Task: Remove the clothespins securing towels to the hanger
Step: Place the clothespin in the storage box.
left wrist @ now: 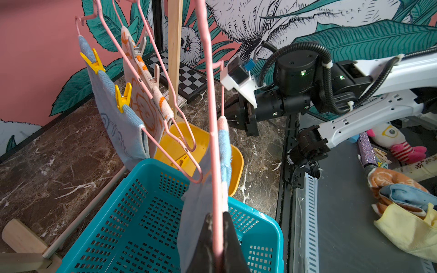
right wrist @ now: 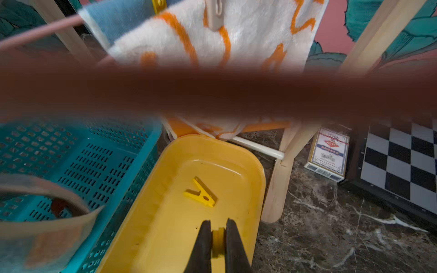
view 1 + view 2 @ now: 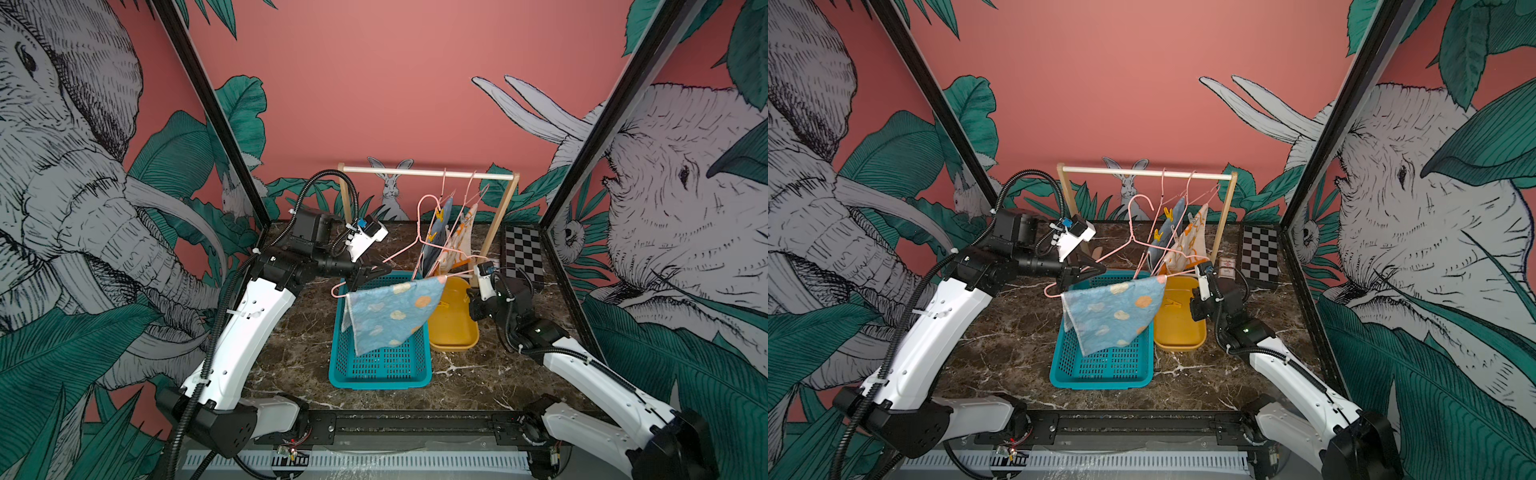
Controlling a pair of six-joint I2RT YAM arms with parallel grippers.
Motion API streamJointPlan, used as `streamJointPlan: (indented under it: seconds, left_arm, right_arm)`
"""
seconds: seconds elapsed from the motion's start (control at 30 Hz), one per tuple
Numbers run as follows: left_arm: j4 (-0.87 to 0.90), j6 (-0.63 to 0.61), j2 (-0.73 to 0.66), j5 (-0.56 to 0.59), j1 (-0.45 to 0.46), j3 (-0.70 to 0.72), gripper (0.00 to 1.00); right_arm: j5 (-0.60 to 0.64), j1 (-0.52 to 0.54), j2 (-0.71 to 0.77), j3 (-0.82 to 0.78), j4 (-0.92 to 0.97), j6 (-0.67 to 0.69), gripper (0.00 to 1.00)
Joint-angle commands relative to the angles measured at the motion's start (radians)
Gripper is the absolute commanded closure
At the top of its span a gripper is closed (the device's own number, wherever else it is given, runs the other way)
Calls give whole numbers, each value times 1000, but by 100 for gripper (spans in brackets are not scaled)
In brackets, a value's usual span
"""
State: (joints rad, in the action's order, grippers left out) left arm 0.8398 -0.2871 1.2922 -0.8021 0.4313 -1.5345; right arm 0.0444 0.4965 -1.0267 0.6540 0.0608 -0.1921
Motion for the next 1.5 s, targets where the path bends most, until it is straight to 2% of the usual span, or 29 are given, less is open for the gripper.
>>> streamJointPlan:
  seconds: [0.0, 0.1, 0.33, 0.63, 0.87, 0.93, 1.03, 1.2, 1.3, 1.47]
  left_arm:
    - [-5, -4, -34, -17, 3, -24, 100]
    - [-7, -3, -33, -17, 3, -21, 100]
    - [-15, 3, -37, -31, 4, -19, 100]
    - [-29, 13, -36, -43, 3, -20, 100]
    - [-40, 22, -33, -52, 3, -20, 100]
    - [-49, 32, -33, -50, 3, -18, 100]
    - [-71, 57, -32, -43, 3, -15, 100]
    - [-103, 83, -32, -80, 3, -13, 100]
    - [-105, 89, -34, -92, 4, -15, 100]
    - [-147, 118, -44, -146, 4, -10, 100]
  right_arm:
    - [-3, -4, -18, -17, -84, -39, 95]
    - [-7, -3, -47, -21, -90, -44, 92]
    - [-20, -4, -50, -27, -99, -45, 77]
    - [-54, -5, -5, -19, -81, -27, 70]
    - [-96, -3, 15, -10, -65, -8, 60]
    - [-135, -4, 29, -11, -68, 5, 60]
    - [-268, -4, 67, -19, -109, 30, 59]
    - [-461, -4, 121, -31, -195, 42, 52]
    - [-524, -4, 118, -26, -233, 39, 48]
    - [-560, -3, 67, -7, -294, 14, 45]
